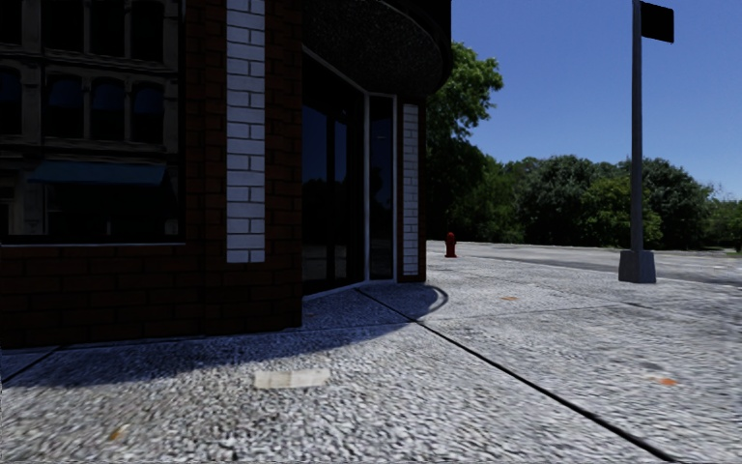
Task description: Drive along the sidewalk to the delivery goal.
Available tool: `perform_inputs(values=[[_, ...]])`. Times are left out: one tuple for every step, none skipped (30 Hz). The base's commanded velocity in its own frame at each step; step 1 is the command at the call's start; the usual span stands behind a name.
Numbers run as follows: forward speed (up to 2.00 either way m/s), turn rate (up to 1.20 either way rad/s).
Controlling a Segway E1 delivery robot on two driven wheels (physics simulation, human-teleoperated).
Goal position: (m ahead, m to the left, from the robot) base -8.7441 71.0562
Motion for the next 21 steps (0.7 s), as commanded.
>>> perform_inputs(values=[[1.43,-0.77],[1.43,-0.77],[1.43,-0.77],[1.43,-0.77],[1.43,-0.77],[1.43,-0.77],[1.43,-0.77],[1.43,-0.77],[1.43,-0.77],[1.43,-0.69],[1.43,-0.01],[1.43,0.0],[1.43,0.0],[1.43,0.0],[1.43,0.0],[1.43,0.0],[1.43,0.0],[1.43,0.0],[1.43,0.0],[1.43,0.0],[1.43,0.0]])
